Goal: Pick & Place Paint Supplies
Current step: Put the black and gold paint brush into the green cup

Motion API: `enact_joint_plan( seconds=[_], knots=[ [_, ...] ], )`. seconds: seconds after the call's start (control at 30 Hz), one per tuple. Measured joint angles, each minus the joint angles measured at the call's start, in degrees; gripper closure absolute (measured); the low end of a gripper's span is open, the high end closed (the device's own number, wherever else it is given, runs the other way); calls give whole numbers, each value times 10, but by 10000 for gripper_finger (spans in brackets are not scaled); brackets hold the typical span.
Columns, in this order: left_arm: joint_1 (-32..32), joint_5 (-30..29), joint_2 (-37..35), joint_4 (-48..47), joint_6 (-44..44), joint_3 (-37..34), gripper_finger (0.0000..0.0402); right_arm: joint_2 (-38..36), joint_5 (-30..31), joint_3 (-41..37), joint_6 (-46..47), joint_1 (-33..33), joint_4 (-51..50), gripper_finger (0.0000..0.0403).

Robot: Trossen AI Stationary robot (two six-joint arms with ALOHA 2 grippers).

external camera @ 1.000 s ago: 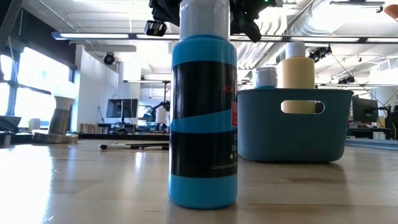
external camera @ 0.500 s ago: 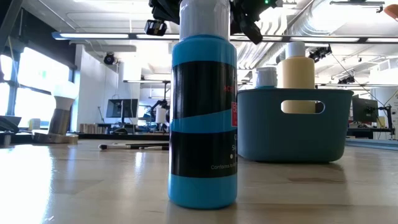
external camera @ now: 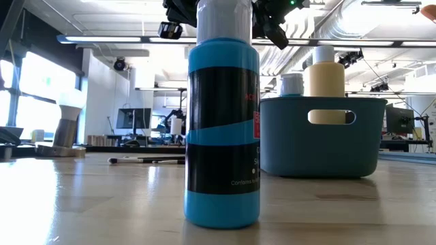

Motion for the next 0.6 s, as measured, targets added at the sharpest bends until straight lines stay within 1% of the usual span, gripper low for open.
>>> enact_joint_plan(
  seconds=[0.13, 0.33, 0.4, 0.5, 0.6],
  knots=[
    [0, 0, 1, 0, 0, 0, 368, 0, 1, 0, -8, 0, 1, 398],
    [5, 0, 1, -8, 20, 2, 305, 0, 1, 0, -10, 0, -4, 398],
    [15, 17, 1, -31, 27, 13, 287, 0, 0, 0, -10, 0, -12, 398],
    [35, 48, -2, -45, 24, 28, 272, -1, 9, 0, -10, 0, -20, 399],
    [58, 58, 0, -70, 24, 50, 271, -7, 27, 0, -9, -1, -21, 399]
  ],
)
